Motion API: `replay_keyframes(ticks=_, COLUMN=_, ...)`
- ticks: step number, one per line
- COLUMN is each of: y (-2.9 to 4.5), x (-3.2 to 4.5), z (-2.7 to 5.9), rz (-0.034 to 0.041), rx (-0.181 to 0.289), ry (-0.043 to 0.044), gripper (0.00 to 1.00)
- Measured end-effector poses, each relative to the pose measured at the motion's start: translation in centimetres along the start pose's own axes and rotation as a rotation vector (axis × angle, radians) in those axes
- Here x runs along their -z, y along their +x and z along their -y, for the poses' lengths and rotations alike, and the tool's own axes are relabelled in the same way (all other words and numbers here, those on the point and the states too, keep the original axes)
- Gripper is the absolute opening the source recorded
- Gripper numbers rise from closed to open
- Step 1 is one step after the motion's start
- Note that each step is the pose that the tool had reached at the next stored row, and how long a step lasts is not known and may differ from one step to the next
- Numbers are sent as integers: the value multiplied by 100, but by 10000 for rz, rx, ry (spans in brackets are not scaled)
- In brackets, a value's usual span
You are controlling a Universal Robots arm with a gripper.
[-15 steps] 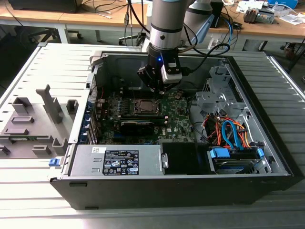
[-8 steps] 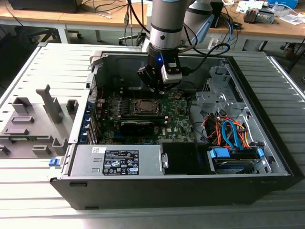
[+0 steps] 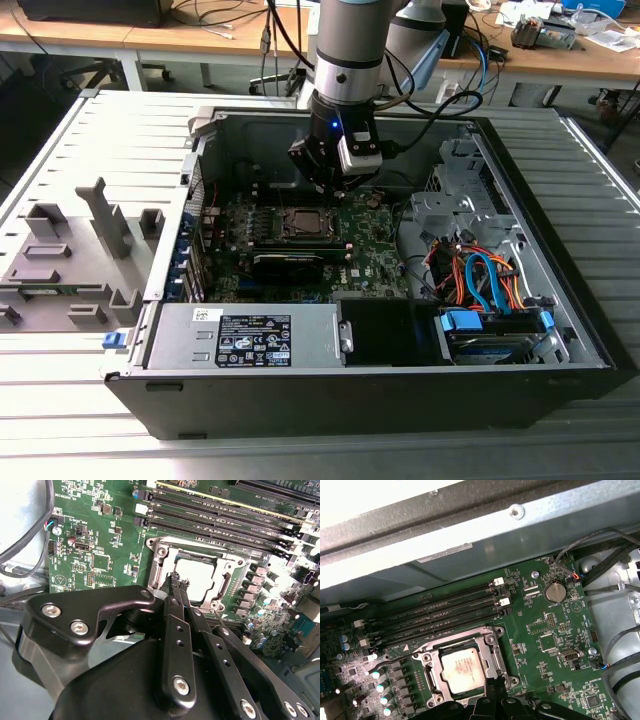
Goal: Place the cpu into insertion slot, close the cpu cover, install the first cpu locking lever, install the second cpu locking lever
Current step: 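Install the first cpu locking lever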
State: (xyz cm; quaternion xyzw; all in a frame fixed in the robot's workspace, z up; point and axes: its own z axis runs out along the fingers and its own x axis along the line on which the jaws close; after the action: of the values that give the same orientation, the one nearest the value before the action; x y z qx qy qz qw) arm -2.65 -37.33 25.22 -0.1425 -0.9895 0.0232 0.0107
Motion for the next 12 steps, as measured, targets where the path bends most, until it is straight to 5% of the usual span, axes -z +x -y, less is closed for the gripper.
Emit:
replay_keyframes(ticks=8, y=0, x=0, z=0, rz=-4, rx=4, ry=-11, gripper=11)
replay_keyframes(ticks=12, y=0, x=0, z=0, rz=-63, rx=156, ry=-236, gripper=11)
